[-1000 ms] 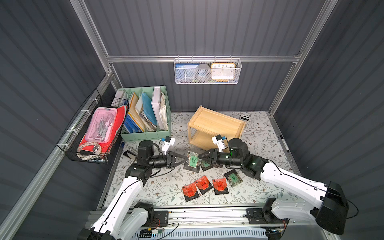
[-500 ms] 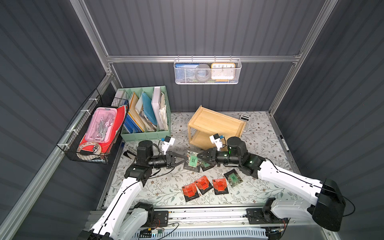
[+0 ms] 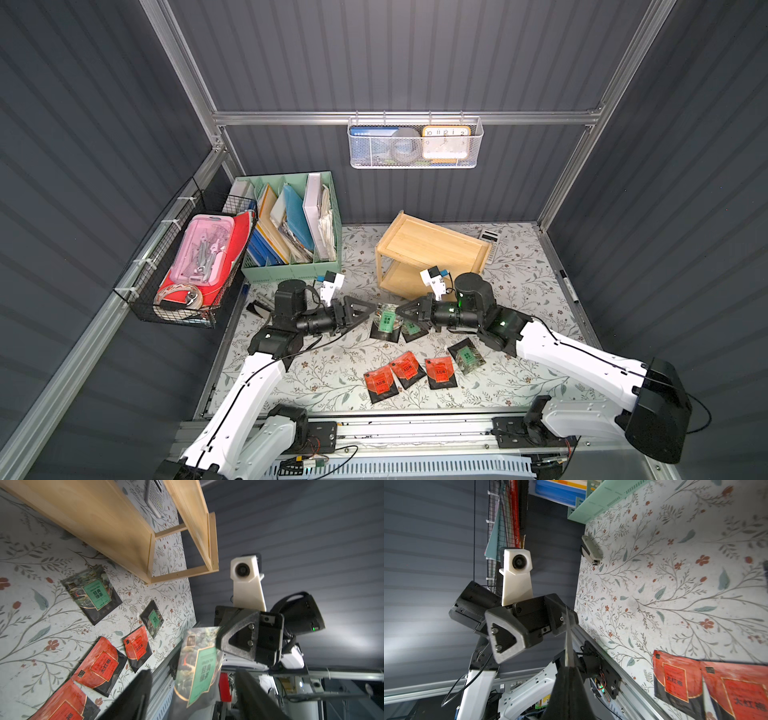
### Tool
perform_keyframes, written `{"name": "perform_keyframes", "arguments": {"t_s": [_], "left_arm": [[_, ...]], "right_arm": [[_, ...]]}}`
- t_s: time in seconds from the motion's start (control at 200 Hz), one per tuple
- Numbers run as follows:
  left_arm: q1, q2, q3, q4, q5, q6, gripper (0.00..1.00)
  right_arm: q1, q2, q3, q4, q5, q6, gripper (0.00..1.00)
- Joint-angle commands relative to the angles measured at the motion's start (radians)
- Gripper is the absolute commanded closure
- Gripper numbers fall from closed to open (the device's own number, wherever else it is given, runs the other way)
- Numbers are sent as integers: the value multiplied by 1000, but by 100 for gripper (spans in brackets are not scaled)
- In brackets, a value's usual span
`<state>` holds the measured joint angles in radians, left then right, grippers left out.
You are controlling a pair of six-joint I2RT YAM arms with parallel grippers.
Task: Place the tea bags on the shelf by color
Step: Pick up the tea bag from the center of the board.
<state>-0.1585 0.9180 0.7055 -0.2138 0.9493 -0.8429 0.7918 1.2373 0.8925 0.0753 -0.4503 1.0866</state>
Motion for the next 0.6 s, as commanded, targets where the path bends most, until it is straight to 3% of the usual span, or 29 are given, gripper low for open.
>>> {"name": "perform_keyframes", "arguments": {"t_s": [0.0, 0.065, 0.29, 0.595], "left_arm": [[-1, -27, 29, -57, -181, -87, 13], [0, -44, 29, -67, -252, -152, 7], [-2, -114, 42, -100, -408, -316, 0], [-3, -140, 47, -11, -442, -444, 0]], "right_arm": [[0, -63, 49, -93, 117, -25, 100], [0, -85, 49, -107, 174, -15, 100], [1, -131, 60, -100, 355, 58, 100], [19, -101, 74, -40, 455, 207, 100]]}}
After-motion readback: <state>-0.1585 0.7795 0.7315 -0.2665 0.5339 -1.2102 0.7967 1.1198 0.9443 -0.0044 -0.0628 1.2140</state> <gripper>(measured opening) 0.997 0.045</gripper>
